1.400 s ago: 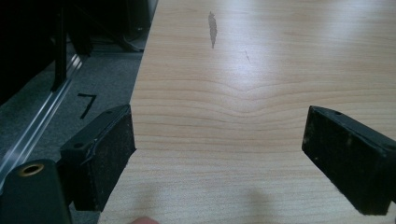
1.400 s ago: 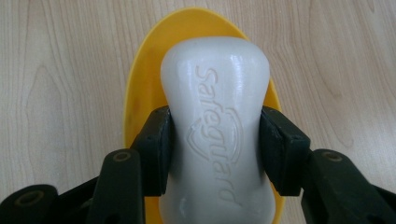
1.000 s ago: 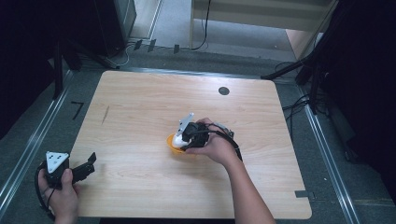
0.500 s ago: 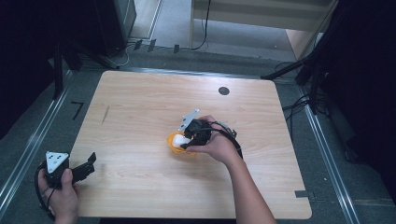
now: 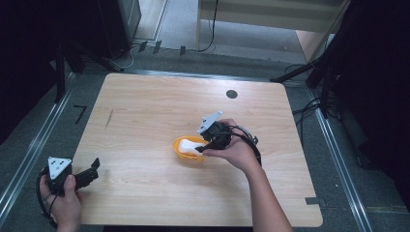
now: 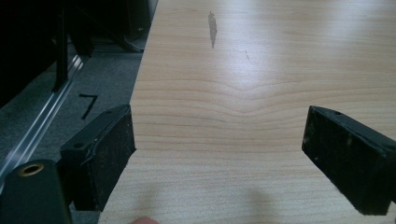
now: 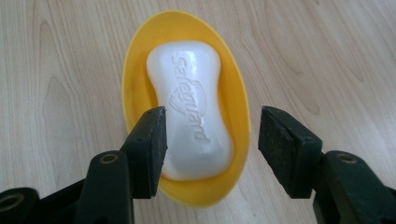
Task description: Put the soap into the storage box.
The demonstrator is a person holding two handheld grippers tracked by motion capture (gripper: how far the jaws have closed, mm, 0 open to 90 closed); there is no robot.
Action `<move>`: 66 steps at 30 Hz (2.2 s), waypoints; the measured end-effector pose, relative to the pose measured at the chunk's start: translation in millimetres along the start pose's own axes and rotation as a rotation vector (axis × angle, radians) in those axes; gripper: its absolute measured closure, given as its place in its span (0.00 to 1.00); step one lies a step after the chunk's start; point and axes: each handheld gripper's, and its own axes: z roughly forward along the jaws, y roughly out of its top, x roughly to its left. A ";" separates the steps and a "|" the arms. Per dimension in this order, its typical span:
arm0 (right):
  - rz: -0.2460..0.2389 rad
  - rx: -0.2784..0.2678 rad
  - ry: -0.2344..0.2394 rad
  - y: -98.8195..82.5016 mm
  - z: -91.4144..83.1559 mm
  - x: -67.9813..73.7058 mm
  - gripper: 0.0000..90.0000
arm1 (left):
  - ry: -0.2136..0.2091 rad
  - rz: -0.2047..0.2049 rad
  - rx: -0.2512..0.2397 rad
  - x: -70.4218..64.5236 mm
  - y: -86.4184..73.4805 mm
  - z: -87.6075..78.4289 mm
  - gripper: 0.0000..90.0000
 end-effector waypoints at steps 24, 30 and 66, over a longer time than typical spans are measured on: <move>0.129 -0.043 -0.051 -49.8 -30.2 -8.6 0.45 | 0.003 0.010 0.001 -0.8 0.0 -0.1 0.11; 0.157 -0.063 -0.067 -60.5 -33.9 -9.0 0.44 | 0.002 0.013 0.001 -0.8 0.0 -0.1 0.11; 0.471 -0.111 -0.233 -170.3 -67.9 -3.9 0.14 | 0.008 0.021 0.000 -1.9 -0.1 -0.4 0.11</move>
